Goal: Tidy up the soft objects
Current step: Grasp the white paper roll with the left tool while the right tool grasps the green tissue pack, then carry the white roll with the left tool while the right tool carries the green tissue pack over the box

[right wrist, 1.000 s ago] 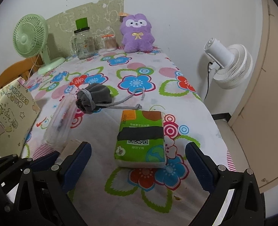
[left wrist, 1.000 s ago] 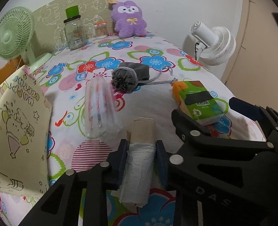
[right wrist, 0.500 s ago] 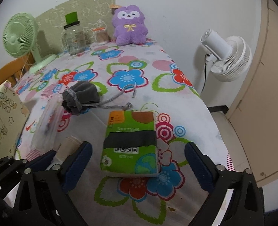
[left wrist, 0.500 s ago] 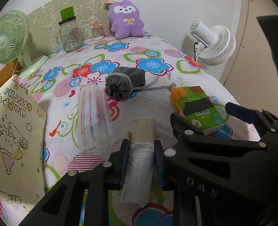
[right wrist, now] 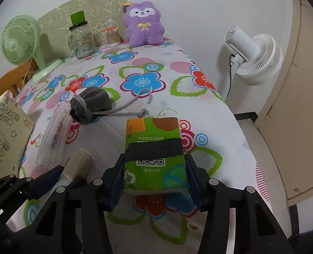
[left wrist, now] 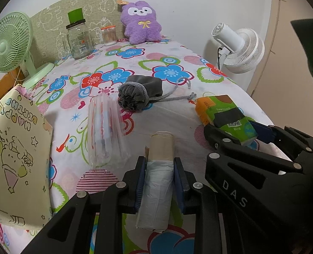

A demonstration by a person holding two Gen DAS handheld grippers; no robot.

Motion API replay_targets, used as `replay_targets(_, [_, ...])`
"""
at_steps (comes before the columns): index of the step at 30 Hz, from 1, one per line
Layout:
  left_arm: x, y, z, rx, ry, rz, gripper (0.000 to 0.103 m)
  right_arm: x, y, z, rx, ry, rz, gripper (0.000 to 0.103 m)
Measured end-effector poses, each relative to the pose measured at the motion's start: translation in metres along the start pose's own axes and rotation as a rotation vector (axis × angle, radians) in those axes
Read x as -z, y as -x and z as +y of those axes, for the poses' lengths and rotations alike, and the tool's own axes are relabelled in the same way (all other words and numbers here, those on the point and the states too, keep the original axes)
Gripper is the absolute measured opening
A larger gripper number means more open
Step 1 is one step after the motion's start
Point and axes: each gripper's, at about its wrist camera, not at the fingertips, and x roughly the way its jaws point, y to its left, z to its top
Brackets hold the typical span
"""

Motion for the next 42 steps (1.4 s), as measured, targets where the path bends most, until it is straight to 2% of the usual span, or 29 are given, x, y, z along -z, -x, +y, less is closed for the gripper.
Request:
replay_targets(21, [0.011, 0.044, -0.001, -0.027, 0.007, -0.088, 0.025, 0.008, 0.061, 0.015, 0.002, 0.047, -0.114, 0.056])
replay_targets(42, [0.016, 0.094, 0.009, -0.081, -0.045, -0.188, 0.025, 0.011, 0.113, 0.043, 0.004, 0.093, -0.209, 0.056])
